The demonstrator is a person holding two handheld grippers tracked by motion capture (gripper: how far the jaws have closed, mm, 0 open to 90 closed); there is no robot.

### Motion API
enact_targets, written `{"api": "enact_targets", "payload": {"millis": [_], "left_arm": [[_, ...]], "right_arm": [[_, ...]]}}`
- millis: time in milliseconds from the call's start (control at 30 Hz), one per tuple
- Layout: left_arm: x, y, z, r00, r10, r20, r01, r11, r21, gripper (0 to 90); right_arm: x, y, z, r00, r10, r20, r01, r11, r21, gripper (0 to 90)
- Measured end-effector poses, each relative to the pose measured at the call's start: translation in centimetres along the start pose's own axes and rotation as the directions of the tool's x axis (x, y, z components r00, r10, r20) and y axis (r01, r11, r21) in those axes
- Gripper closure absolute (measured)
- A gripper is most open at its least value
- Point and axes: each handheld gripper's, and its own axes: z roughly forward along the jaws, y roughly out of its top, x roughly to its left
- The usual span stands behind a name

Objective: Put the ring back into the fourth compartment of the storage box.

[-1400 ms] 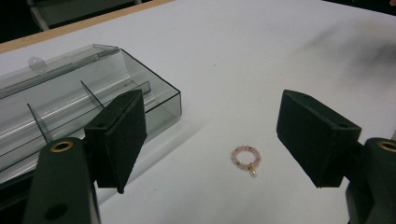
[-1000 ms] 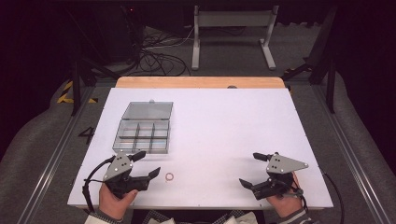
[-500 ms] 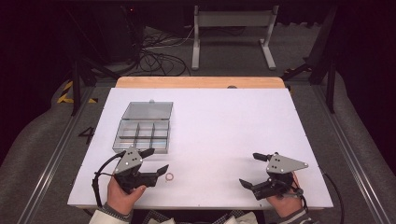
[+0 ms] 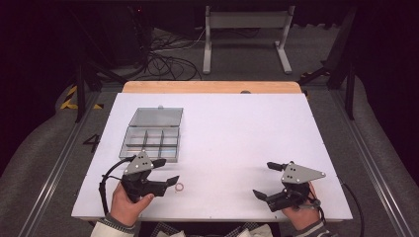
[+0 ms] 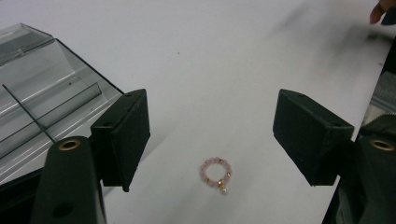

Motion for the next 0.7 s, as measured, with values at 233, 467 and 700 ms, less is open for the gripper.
{"api": "enact_targets", "payload": {"millis": [233, 467, 700], "left_arm": [[0.1, 0.2, 0.3, 0.9998, -0.007, 0.019, 0.006, 0.9978, 0.066, 30.2], [0.2, 0.4, 0.7, 0.9980, -0.043, 0.046, 0.037, 0.9905, 0.132, 32.7], [0.4, 0.4, 1.1, 0.9996, -0.009, 0.025, 0.004, 0.9820, 0.189, 36.2]], "right_arm": [[0.0, 0.0, 0.1, 1.0000, -0.002, -0.003, 0.002, 1.000, 0.003, 2.8], [0.0, 0.0, 0.1, 1.0000, -0.003, -0.006, 0.003, 1.000, 0.005, 3.0], [0.1, 0.0, 0.2, 1.0000, -0.006, -0.007, 0.006, 1.000, 0.010, 3.0]]}}
